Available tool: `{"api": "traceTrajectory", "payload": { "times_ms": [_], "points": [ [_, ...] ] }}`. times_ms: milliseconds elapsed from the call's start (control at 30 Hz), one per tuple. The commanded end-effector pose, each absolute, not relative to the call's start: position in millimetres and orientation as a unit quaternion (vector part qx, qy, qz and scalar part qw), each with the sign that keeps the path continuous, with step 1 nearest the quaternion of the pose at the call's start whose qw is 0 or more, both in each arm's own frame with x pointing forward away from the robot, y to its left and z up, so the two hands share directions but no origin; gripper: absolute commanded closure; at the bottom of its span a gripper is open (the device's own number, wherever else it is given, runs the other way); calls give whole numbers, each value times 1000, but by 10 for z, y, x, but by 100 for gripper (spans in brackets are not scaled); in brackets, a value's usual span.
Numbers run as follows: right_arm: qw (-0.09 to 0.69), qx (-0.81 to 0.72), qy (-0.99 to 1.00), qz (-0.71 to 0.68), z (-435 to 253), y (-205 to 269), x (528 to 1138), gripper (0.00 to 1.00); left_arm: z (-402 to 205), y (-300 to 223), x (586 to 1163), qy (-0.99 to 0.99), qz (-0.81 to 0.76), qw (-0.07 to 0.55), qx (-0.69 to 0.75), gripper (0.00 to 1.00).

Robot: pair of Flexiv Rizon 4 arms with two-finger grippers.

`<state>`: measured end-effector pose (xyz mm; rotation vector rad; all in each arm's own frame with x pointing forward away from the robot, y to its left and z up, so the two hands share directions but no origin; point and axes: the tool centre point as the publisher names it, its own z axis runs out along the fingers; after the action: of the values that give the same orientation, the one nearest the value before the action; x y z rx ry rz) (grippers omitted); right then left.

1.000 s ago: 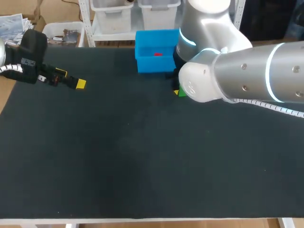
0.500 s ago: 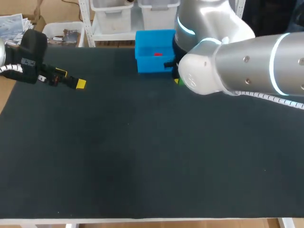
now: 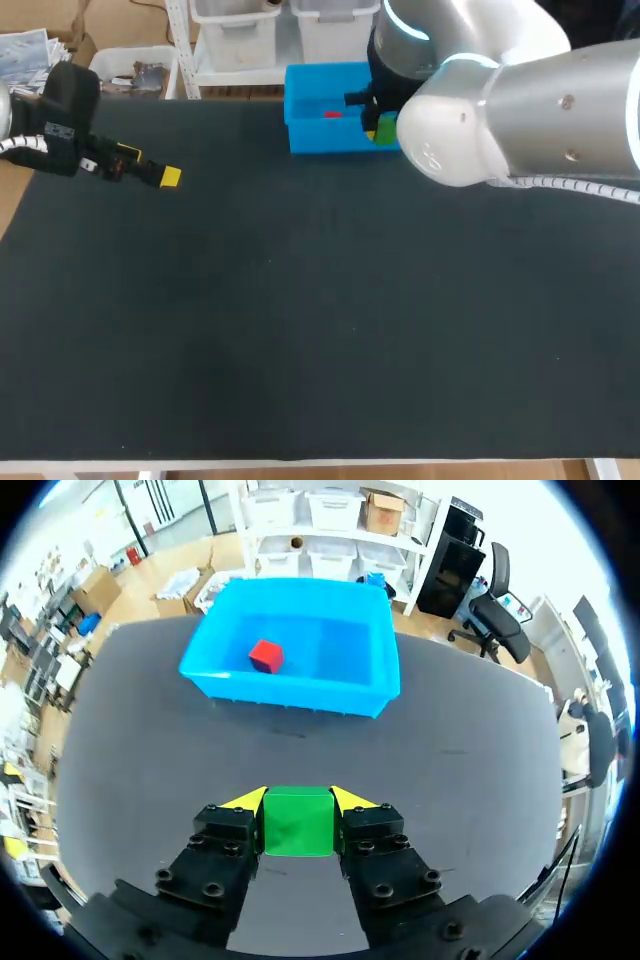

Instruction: Use the left arm to pick the red cube and place it into the blue plastic box first, then use the right arm to grasp the green cube and put it into the same blue plastic box after the first action is fully finished.

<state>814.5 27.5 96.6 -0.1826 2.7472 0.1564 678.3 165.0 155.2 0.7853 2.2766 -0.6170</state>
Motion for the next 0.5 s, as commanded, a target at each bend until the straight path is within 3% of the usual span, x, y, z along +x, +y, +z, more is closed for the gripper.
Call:
{"api": "traceTrajectory", "payload": {
  "times_ms": [33, 500],
  "points": [
    [261, -63, 959, 90, 1055, 174, 8013, 100, 1540, 1664, 6789, 865, -237, 324, 300, 0],
    [309, -74, 941, 112, 1179, 228, 7977, 100, 1540, 1664, 6789, 865, -237, 324, 300, 0]
  ]
}}
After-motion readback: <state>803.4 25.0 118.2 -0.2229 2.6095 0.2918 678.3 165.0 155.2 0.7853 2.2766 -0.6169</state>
